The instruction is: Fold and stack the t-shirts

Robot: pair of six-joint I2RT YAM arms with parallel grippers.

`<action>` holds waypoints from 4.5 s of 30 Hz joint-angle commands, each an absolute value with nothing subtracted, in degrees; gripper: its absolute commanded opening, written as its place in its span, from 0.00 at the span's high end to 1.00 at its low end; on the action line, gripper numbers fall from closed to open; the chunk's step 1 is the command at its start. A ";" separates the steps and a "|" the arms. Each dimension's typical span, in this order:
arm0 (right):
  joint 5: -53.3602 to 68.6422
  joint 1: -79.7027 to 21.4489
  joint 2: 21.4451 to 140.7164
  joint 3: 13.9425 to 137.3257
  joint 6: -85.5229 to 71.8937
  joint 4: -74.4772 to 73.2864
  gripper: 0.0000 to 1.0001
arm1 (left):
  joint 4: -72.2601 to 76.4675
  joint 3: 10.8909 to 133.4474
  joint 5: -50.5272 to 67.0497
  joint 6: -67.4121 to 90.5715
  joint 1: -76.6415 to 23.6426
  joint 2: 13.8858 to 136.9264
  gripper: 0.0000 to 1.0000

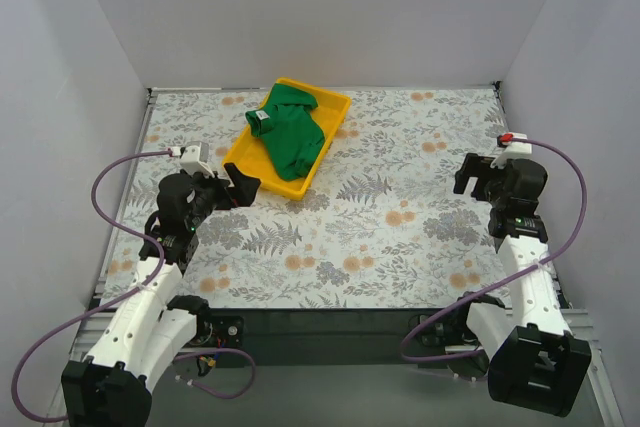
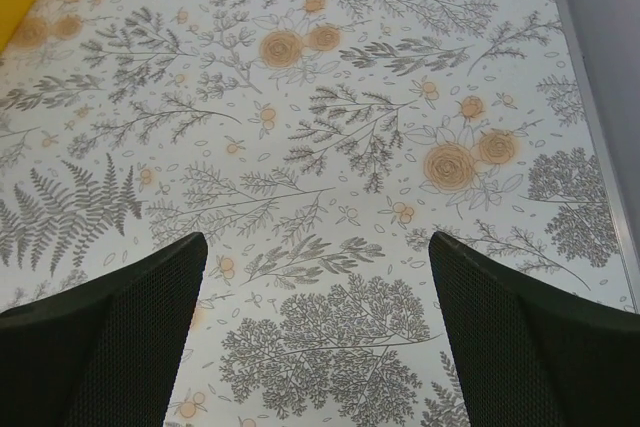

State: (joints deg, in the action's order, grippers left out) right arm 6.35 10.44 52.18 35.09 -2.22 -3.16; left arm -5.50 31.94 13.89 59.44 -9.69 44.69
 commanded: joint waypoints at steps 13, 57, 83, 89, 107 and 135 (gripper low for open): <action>46.66 10.55 49.57 31.02 24.68 -3.59 0.02 | -8.96 39.54 12.75 79.53 -10.11 58.26 0.07; 52.82 10.37 53.26 34.10 33.05 -11.78 0.02 | -16.79 74.87 5.54 71.63 -15.73 95.78 0.25; 52.82 10.28 55.20 34.72 33.40 -12.04 0.02 | -23.38 114.34 -0.09 60.65 -14.68 131.30 0.62; 52.29 10.28 55.11 34.80 33.66 -12.22 0.02 | -17.44 115.76 11.06 58.89 -15.46 125.97 1.00; 40.09 10.63 53.44 36.38 32.44 -12.04 0.06 | 7.91 119.00 24.88 65.56 -36.81 100.10 1.00; 22.84 16.00 55.37 37.44 19.51 -6.68 0.05 | 8.52 93.95 14.68 65.03 -46.76 95.21 1.00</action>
State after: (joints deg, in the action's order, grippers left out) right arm 22.02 15.55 55.24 34.85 20.08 -8.84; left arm 8.36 105.25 16.49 64.95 -47.09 104.64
